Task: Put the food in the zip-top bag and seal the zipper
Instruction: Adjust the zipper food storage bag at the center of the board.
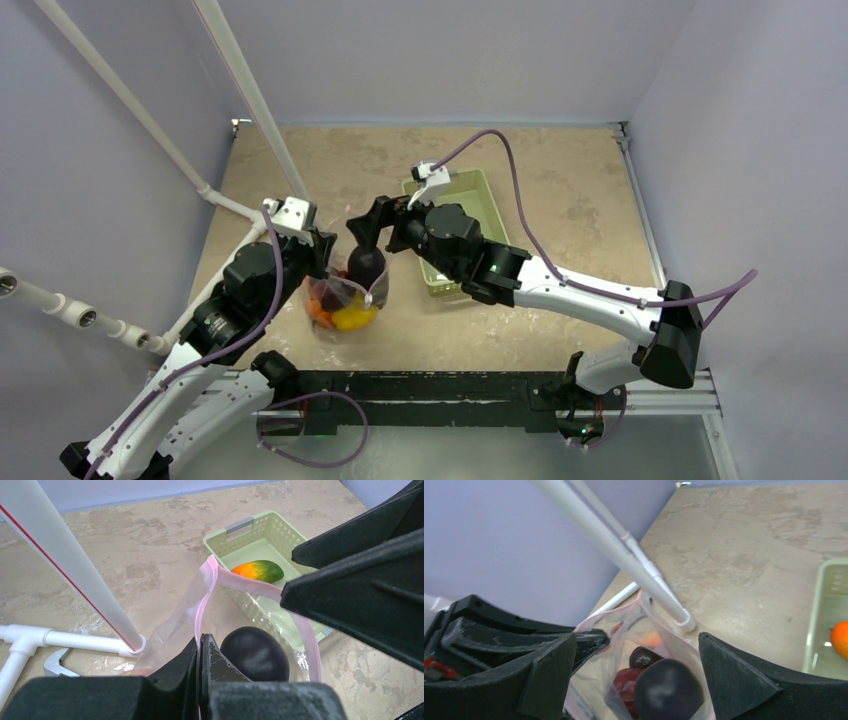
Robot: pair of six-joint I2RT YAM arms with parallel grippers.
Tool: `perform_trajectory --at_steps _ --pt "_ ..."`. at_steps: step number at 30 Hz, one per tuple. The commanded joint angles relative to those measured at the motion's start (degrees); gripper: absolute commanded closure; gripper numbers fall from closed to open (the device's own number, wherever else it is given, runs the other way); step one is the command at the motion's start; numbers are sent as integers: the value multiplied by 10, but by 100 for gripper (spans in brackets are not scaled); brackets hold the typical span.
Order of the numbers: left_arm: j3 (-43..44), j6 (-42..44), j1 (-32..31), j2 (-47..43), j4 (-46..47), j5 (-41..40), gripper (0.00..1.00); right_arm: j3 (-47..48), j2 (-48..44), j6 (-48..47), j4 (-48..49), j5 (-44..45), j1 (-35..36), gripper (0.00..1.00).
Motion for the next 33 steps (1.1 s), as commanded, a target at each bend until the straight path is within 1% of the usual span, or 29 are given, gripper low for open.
perform_trajectory --at_steps 1,3,9,14,20,22,25,26,28,29,31,33 --pt "20 2 -1 -2 30 5 100 21 -16 7 -62 74 3 9" --pt "20 2 -1 -2 30 5 100 20 -15 17 -88 83 2 13" --pt "20 1 -2 -3 30 5 100 3 -9 46 -130 66 3 27" --pt "20 1 -1 -4 30 7 100 -3 3 54 -142 44 2 36" --pt "20 1 -1 -10 30 5 100 1 38 58 -154 27 2 46" --pt "20 1 -1 -12 30 4 100 -1 47 63 -156 30 2 53" --pt "20 1 -1 -15 30 3 100 1 58 71 -165 36 2 59" --pt "20 1 -1 -16 30 2 100 3 62 74 -168 38 2 62" --pt "19 0 -1 -18 31 2 100 5 64 77 -172 43 2 74" --pt "19 1 -1 -19 31 2 100 8 63 77 -174 46 2 82" --pt "19 1 -1 -19 30 1 100 18 59 78 -176 57 2 100" --pt "20 1 -1 -20 29 -2 100 33 51 75 -176 70 2 100"
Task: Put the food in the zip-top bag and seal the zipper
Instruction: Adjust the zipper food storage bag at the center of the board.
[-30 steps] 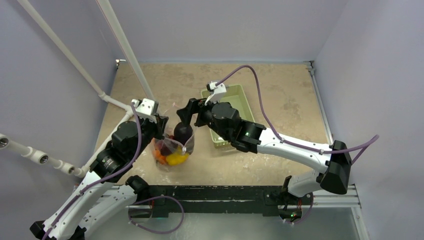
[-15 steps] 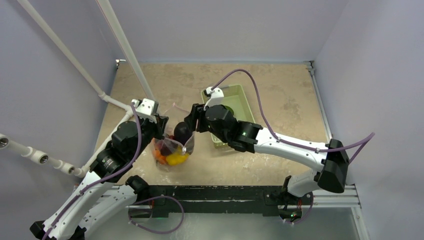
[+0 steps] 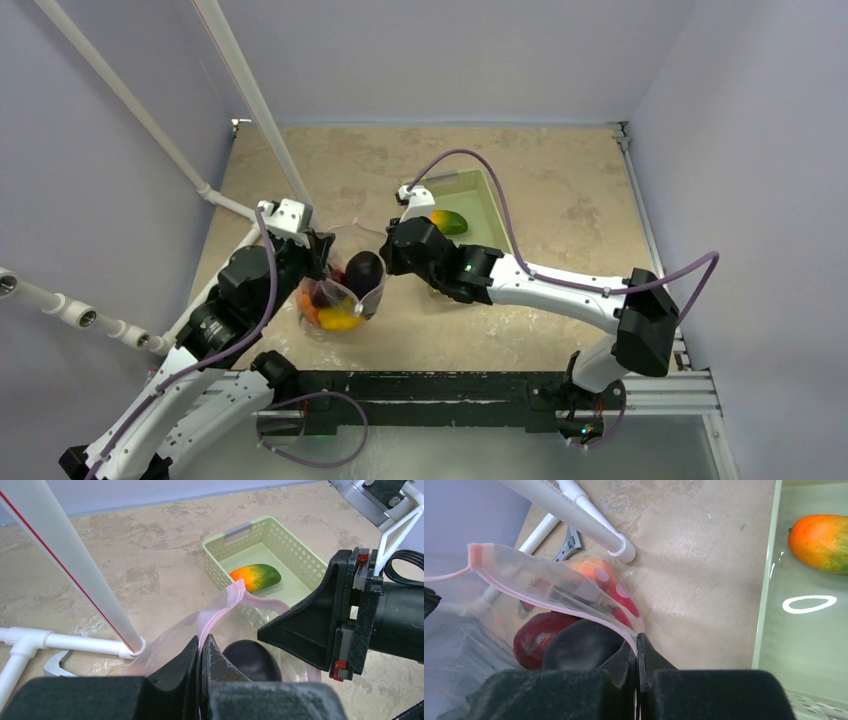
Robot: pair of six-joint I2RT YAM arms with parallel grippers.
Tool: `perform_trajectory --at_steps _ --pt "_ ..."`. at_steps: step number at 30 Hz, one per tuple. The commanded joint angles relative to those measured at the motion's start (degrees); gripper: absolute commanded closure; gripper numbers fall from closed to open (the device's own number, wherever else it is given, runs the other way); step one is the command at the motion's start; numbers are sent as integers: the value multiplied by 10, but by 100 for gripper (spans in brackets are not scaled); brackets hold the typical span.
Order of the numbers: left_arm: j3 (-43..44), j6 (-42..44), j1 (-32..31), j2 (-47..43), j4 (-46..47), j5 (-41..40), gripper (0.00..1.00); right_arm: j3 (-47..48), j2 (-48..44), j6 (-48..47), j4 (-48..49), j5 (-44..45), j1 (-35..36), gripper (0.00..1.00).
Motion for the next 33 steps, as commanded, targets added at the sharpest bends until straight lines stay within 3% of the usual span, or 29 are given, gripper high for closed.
perform_trajectory --at_steps 1,10,19,24,33 --pt "20 -1 -1 -6 29 -8 100 41 -22 0 -7 37 2 100" --pt "50 -47 -2 -33 -33 -43 100 94 -26 -36 -16 36 2 100" --pt "114 -72 -2 -18 -100 -51 100 125 47 -37 -68 70 -5 100" --pt "89 -73 -2 -10 -78 -43 100 127 14 -66 -38 55 -5 100" --pt "107 -49 -2 41 -52 -49 100 123 54 -76 -23 47 -6 100"
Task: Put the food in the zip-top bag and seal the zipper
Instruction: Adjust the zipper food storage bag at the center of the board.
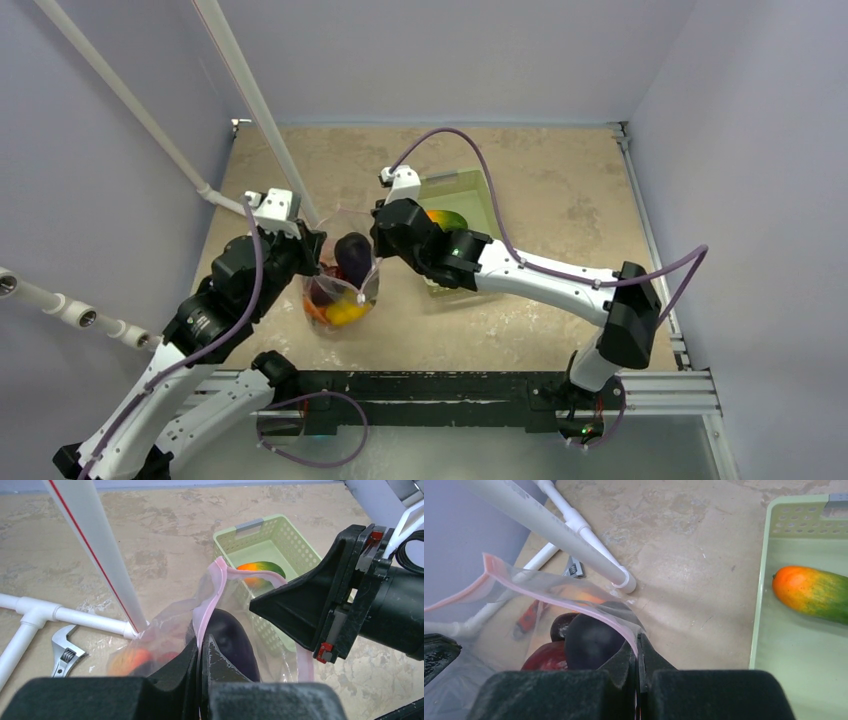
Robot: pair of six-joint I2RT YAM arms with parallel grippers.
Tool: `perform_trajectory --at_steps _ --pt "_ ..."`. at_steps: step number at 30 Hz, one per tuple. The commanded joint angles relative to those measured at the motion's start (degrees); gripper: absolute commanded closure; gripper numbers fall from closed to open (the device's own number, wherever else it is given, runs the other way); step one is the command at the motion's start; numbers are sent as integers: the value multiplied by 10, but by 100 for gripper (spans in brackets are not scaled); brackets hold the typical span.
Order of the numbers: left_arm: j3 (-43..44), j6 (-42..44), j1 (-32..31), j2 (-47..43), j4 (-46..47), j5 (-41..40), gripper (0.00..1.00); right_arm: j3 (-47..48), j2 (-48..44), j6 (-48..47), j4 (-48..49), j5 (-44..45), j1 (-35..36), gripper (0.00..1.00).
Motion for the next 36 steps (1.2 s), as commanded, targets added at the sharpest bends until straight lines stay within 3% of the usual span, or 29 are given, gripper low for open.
perform_trajectory --at_steps 1,14,26,36 --pt "30 17 -2 24 48 -17 100 0 11 -21 34 3 -4 100" --pt "-48 19 -1 23 91 -11 100 4 65 -39 46 -2 -6 100" --pt "-57 25 -1 25 84 -26 100 -4 -24 -50 36 25 -45 56" --pt "-57 30 -1 27 83 -37 100 -62 -103 -81 41 13 -142 31"
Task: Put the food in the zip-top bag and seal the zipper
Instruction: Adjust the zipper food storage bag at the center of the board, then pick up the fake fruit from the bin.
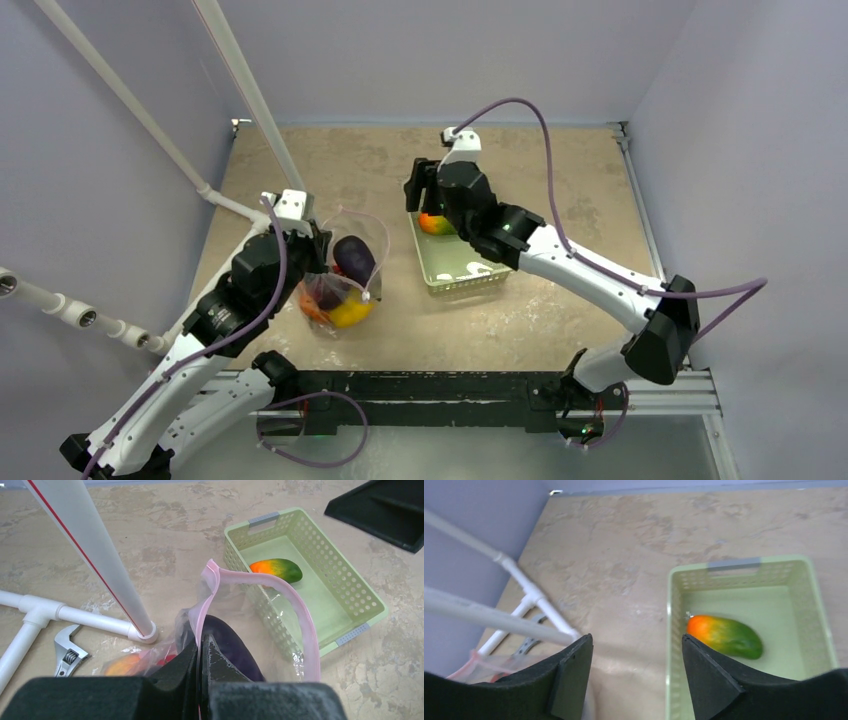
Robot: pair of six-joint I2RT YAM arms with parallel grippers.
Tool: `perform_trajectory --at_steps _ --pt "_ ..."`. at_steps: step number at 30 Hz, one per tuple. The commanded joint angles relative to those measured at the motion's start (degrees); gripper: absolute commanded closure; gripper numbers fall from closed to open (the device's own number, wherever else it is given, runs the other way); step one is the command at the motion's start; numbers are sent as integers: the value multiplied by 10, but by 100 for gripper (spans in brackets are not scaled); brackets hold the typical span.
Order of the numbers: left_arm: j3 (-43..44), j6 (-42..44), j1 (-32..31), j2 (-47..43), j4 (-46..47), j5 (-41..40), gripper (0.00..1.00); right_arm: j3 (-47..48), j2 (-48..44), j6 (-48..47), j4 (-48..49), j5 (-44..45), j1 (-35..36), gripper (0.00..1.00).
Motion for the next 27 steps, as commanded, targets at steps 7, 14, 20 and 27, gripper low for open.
perform_trajectory --at_steps 7,14,20,27 --pt "-6 14 0 0 20 -14 100 -65 -12 -50 33 -32 -99 17" --pt "-6 17 1 0 21 -13 100 -90 39 -59 85 -91 -151 3" --pt "-8 17 3 -1 20 -11 100 -92 96 -65 130 -136 -182 1" --pt "-8 17 3 -5 20 -10 100 -73 154 -73 151 -180 -204 1"
